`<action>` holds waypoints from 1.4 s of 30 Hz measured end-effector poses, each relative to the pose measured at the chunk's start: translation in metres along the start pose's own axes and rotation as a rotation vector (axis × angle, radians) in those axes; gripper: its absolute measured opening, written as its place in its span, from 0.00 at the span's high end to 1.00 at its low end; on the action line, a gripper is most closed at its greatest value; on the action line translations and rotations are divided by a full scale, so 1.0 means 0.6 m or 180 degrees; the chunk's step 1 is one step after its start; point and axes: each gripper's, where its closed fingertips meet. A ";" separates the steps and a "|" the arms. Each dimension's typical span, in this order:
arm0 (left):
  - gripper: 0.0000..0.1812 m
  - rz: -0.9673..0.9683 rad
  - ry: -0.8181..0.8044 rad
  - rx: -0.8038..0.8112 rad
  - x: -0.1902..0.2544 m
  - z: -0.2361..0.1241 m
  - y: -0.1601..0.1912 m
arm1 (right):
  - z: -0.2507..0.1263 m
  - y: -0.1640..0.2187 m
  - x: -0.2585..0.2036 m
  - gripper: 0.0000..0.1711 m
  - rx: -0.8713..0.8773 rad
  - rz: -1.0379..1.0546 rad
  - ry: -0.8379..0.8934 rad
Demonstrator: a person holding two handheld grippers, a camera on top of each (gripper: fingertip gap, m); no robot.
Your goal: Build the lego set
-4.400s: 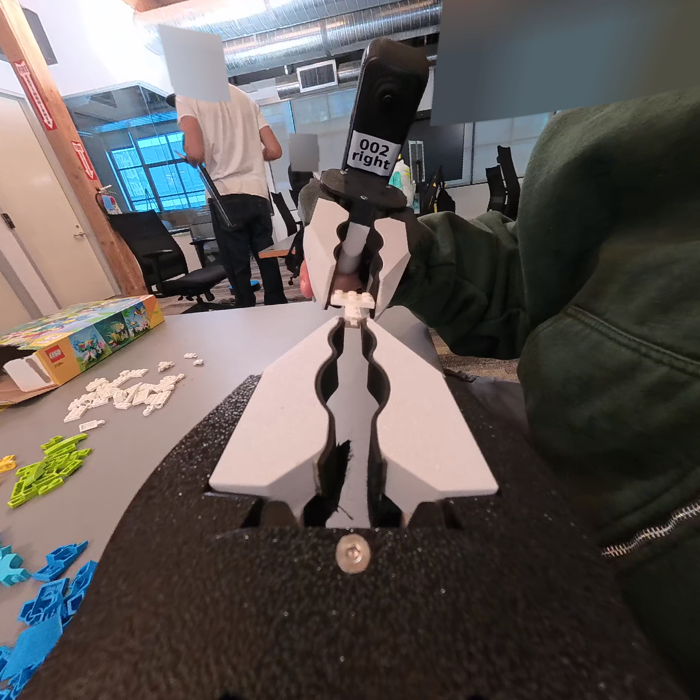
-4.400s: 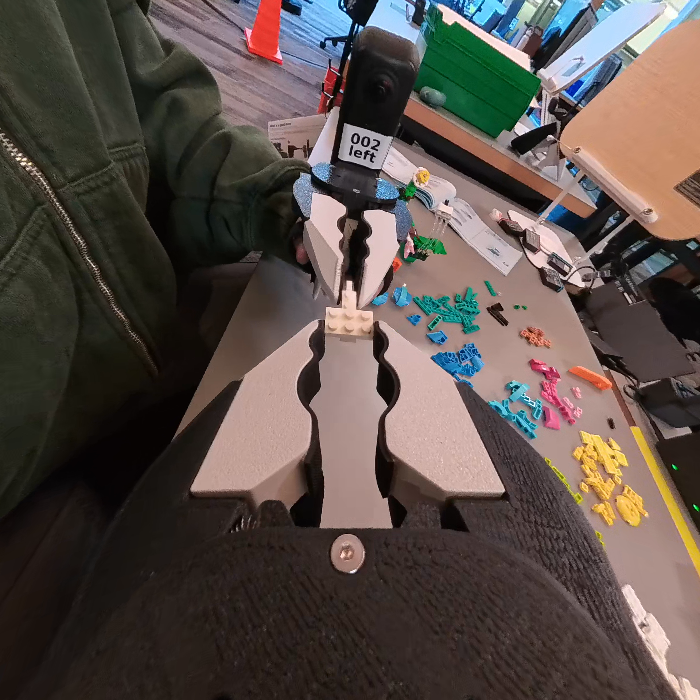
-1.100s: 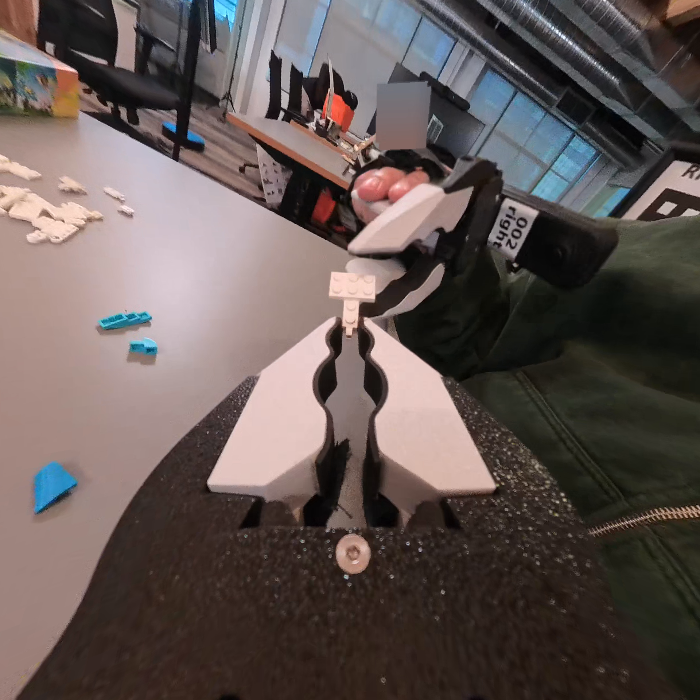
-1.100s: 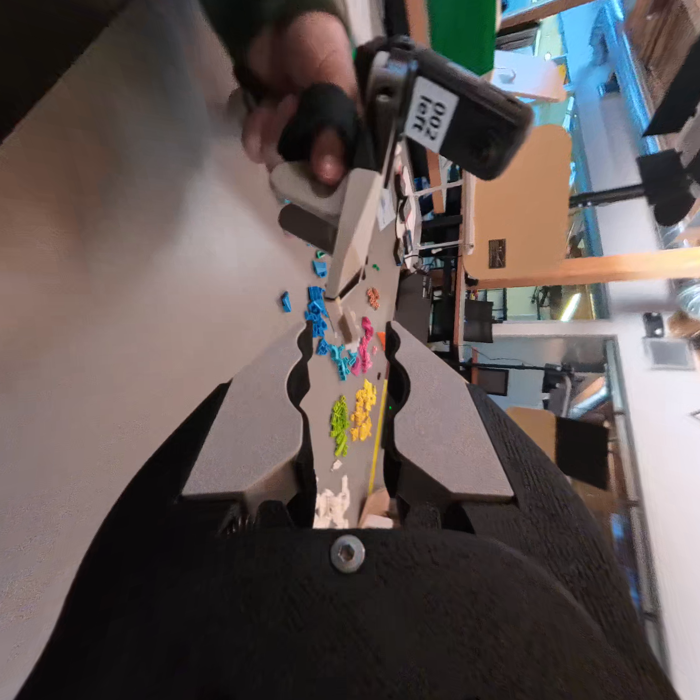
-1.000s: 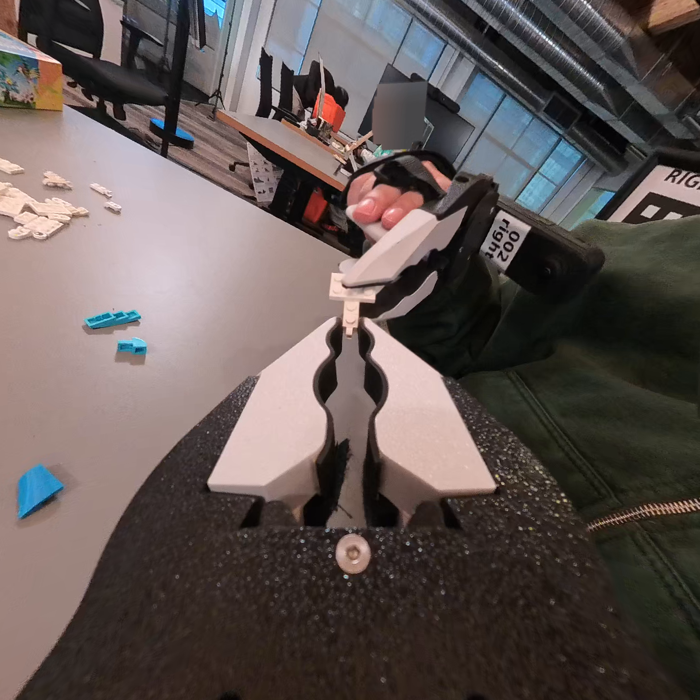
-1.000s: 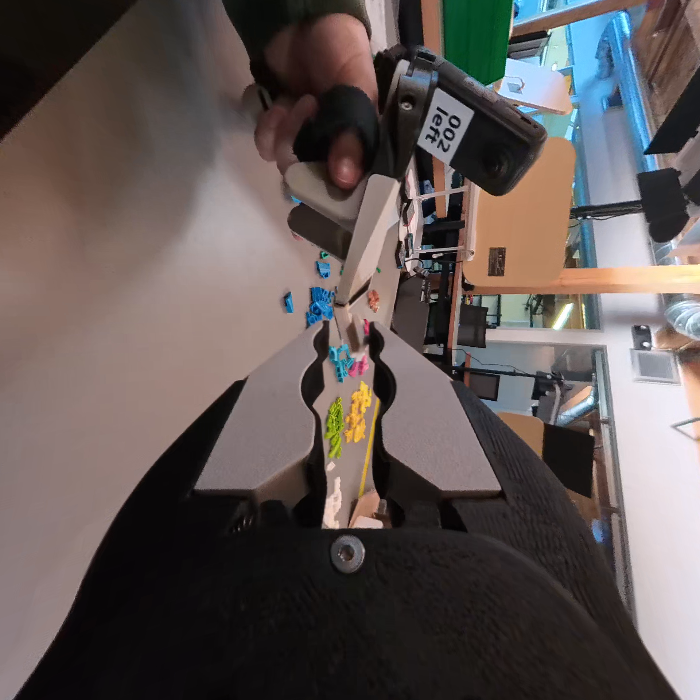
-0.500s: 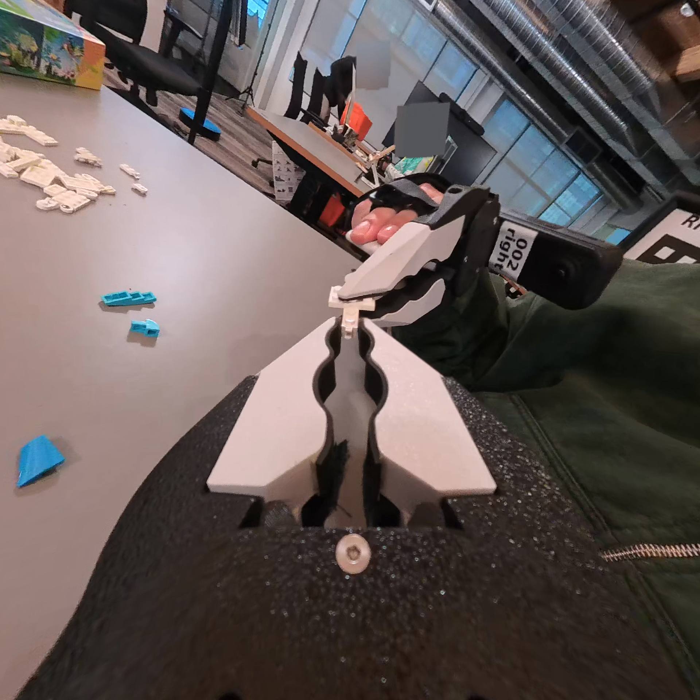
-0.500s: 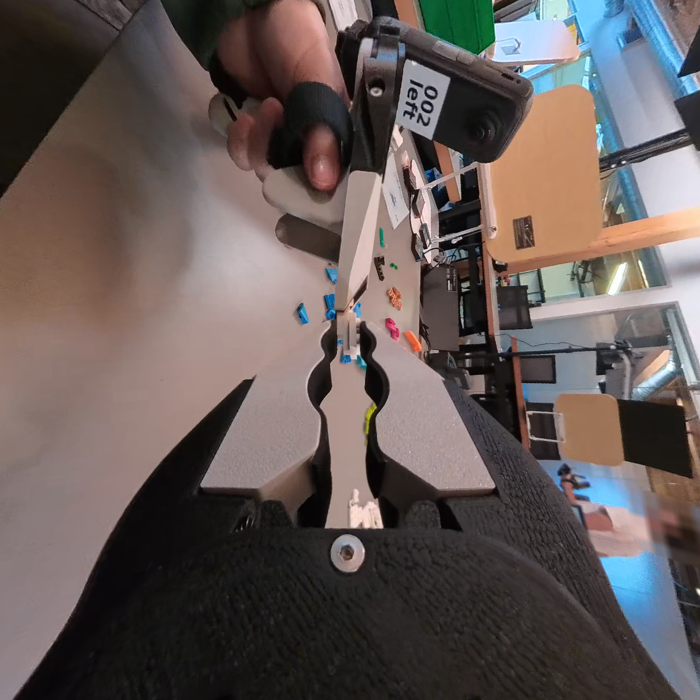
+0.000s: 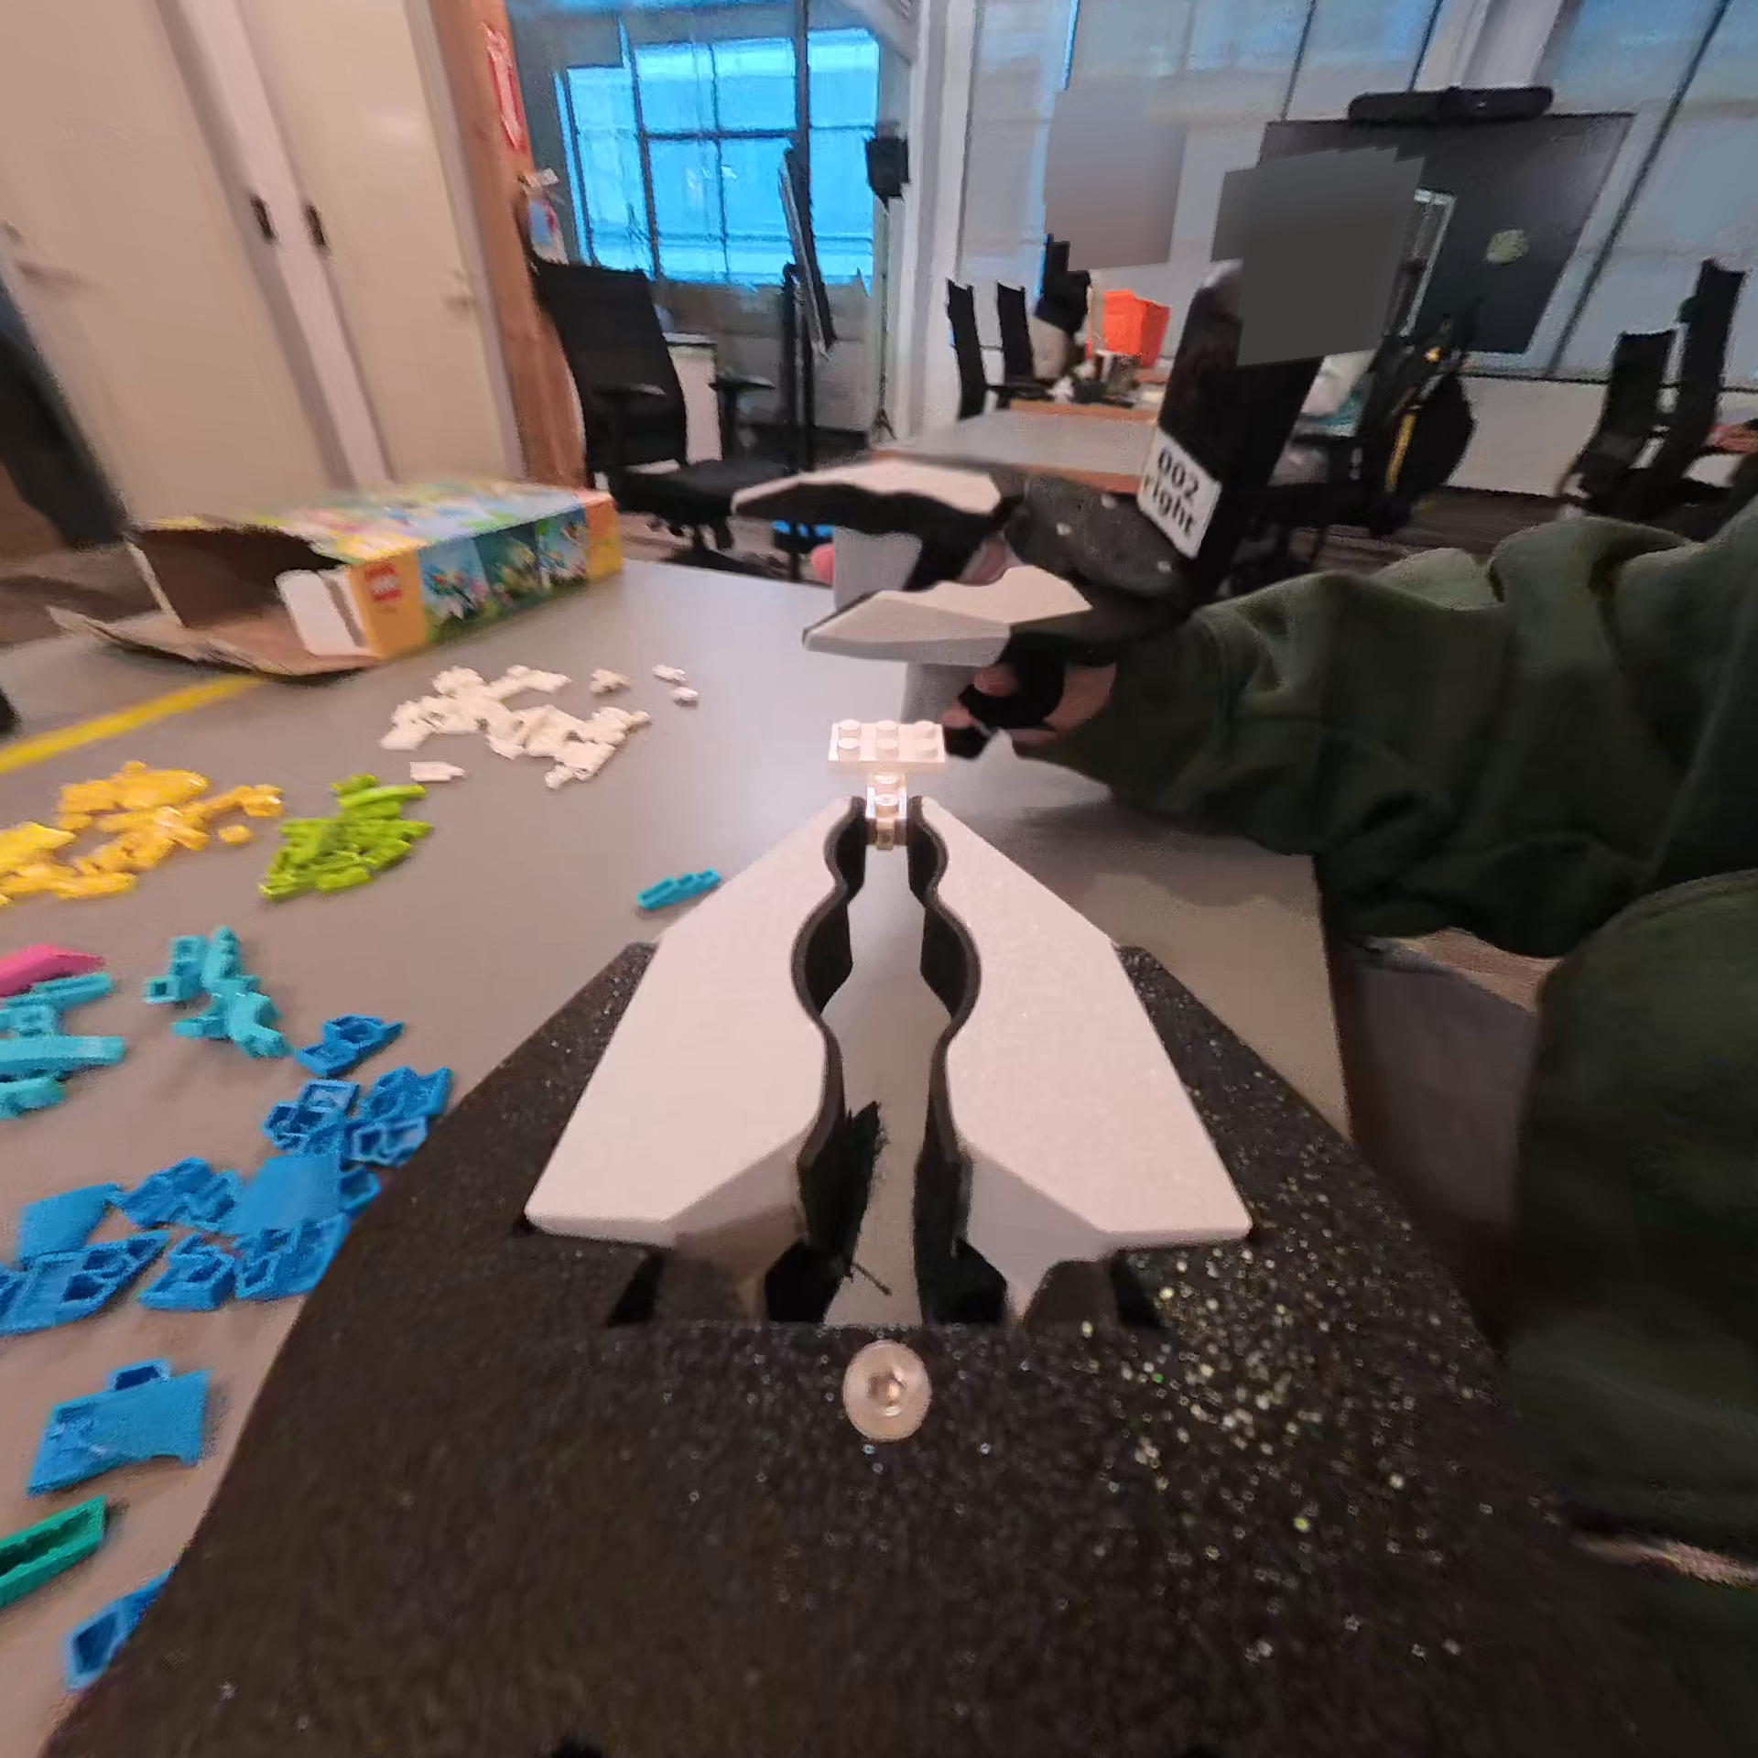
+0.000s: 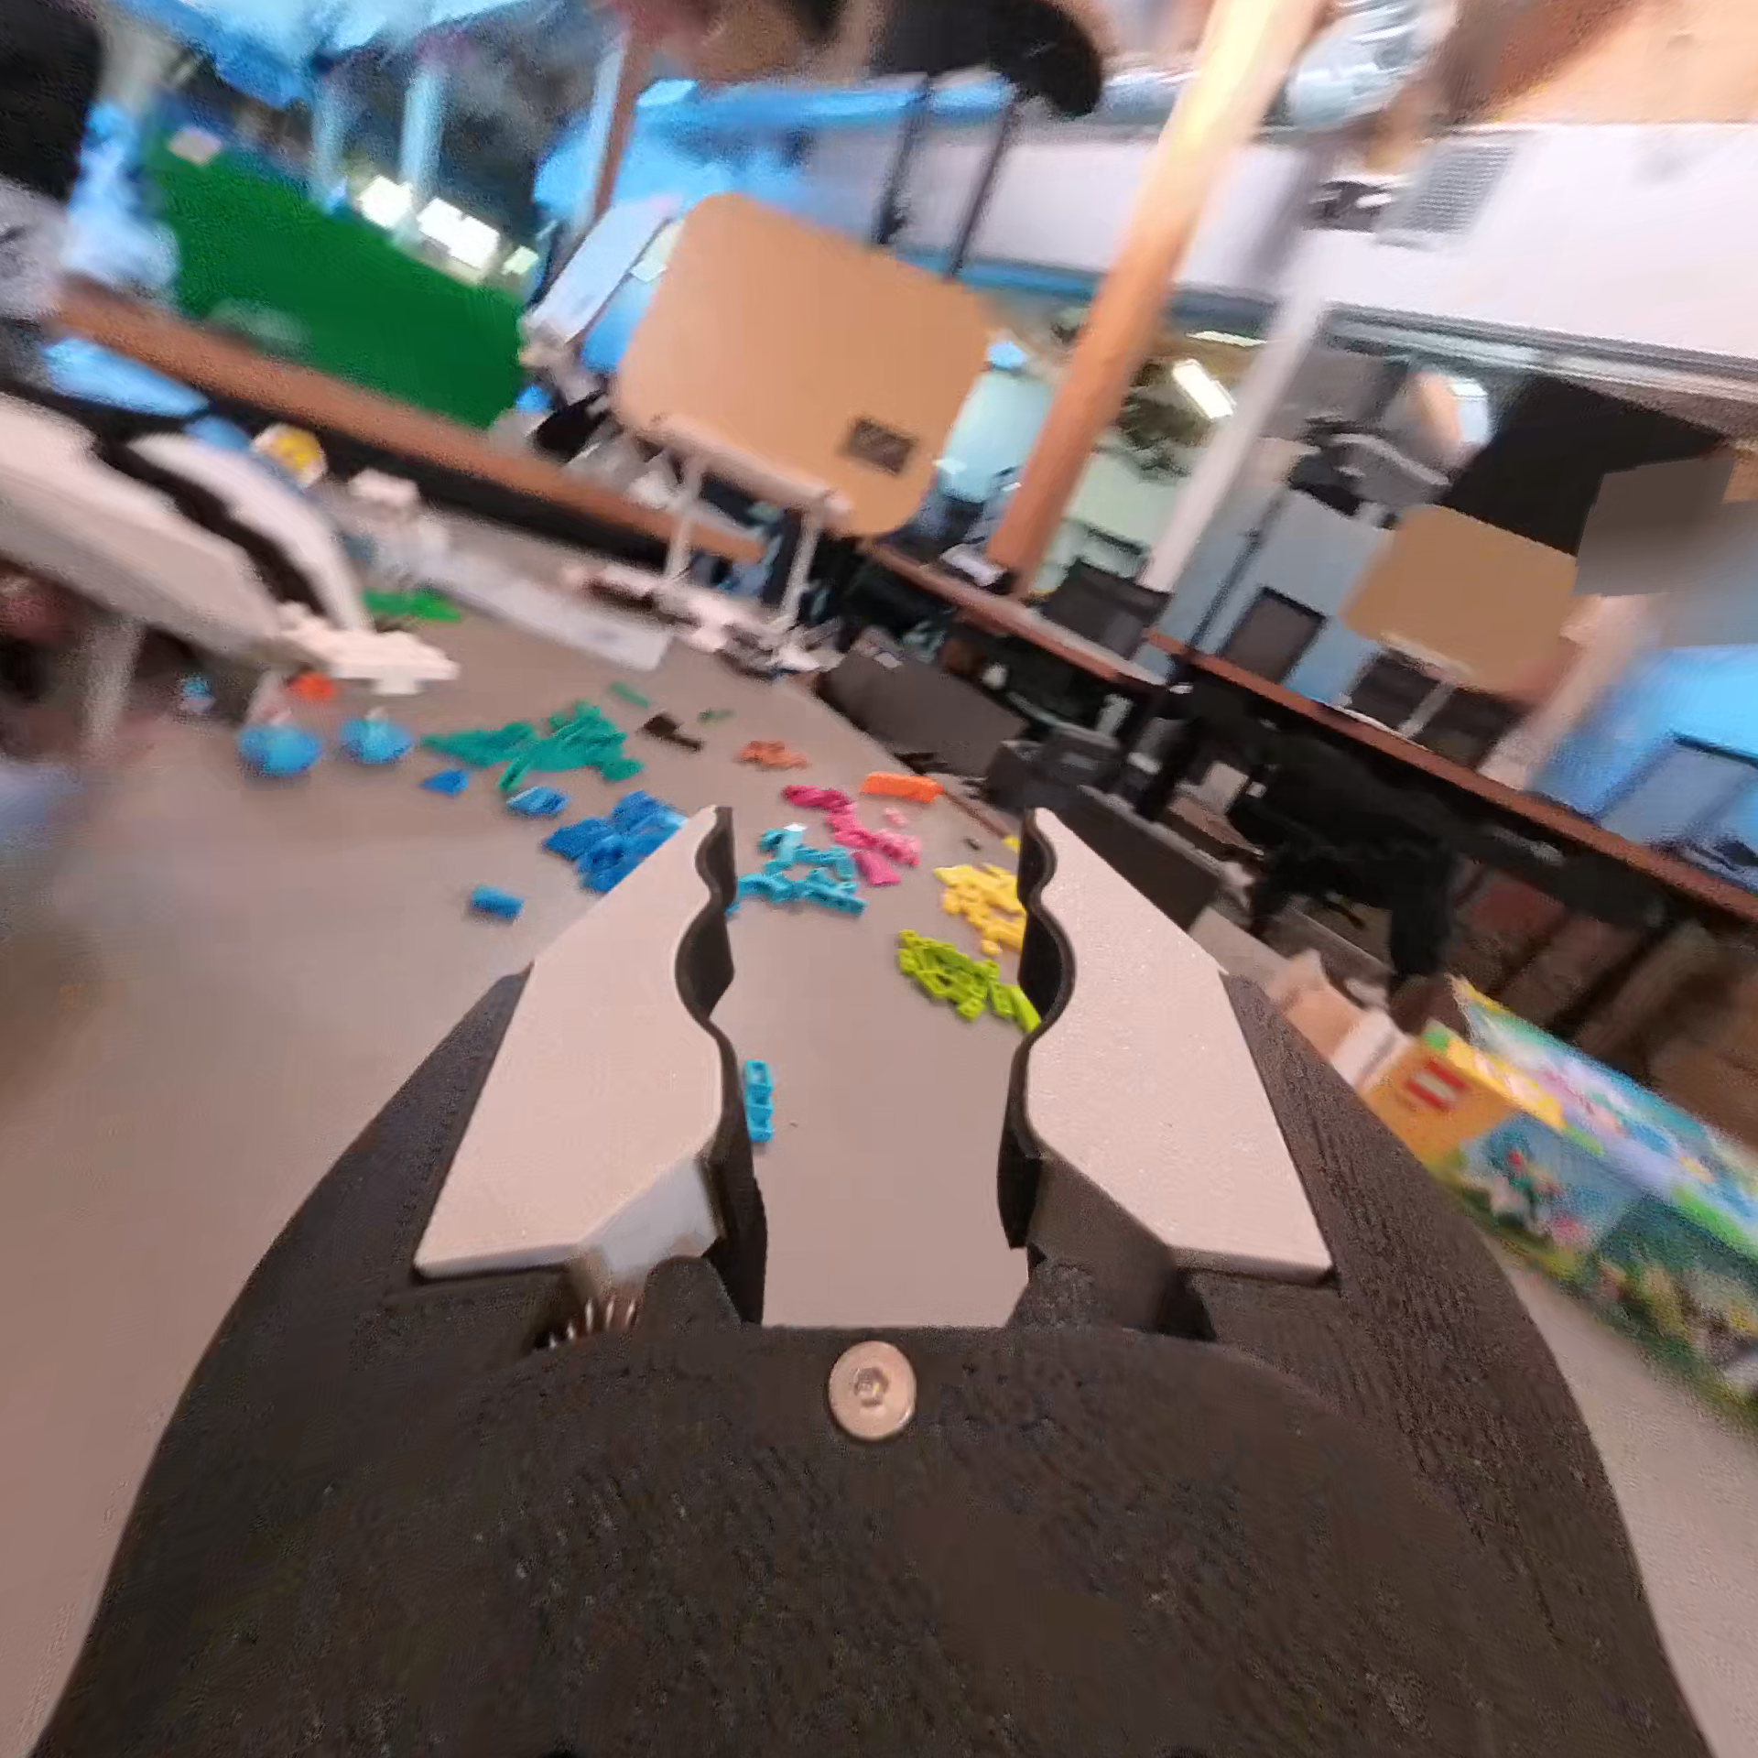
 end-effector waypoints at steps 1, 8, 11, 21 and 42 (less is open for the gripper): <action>0.97 0.0088 -0.0078 0.0061 -0.001 0.000 -0.002 | -0.005 0.006 0.018 0.67 0.0078 0.0131 0.0196; 0.97 0.0479 -0.0311 0.0226 0.002 0.001 0.003 | -0.020 0.011 0.062 0.71 0.0180 0.0197 0.0676; 0.97 0.0456 -0.0348 0.0303 -0.003 -0.002 0.001 | -0.019 0.013 0.060 0.73 0.0170 0.0197 0.0654; 0.97 0.0551 -0.0392 0.0439 -0.004 -0.007 -0.007 | -0.018 0.021 0.065 0.74 0.0142 0.0315 0.0674; 0.97 0.0735 -0.0299 0.0401 0.004 0.004 -0.005 | -0.024 0.045 0.123 0.78 0.0135 0.0296 0.0977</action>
Point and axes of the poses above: each gripper's, where its closed fingertips meet, z out along the fingers, y out of its underside, x = y × z across the jaws, and after that the axes turned 3 degrees about y, right-handed
